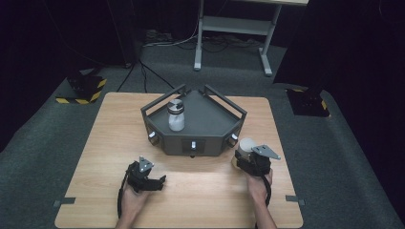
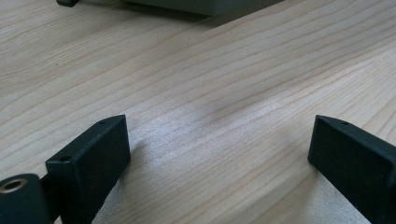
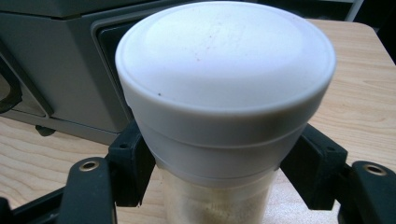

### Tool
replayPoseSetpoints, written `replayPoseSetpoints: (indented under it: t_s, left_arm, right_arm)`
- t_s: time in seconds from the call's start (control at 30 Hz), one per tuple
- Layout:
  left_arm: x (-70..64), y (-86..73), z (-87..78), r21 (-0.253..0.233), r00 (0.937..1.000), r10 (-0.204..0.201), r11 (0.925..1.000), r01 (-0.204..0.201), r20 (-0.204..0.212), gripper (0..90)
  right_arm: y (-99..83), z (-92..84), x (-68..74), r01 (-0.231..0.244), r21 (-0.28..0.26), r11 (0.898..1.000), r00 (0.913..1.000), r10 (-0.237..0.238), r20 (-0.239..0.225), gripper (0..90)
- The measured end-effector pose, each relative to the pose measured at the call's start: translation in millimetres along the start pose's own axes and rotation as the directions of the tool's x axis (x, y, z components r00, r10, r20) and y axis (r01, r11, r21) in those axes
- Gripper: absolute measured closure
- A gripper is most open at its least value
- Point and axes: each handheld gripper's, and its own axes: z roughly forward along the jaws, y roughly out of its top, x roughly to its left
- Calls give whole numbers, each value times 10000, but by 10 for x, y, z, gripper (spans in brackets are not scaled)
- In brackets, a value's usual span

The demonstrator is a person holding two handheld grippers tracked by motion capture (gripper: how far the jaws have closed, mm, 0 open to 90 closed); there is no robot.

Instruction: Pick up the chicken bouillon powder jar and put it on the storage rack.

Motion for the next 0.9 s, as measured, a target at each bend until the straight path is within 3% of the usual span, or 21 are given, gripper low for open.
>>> replayPoseSetpoints:
  t_s: [0.57,0.9]
  left_arm:
    - [0,0,0,0,10000,-3,10000,3,-1,57]
    - [-1,0,0,-2,10000,-6,10000,6,-3,57]
  right_arm:
    - [-8,-23,97,403,-230,9989,9988,-396,300,345]
    - [-6,-50,31,140,-242,9996,9999,-139,63,348]
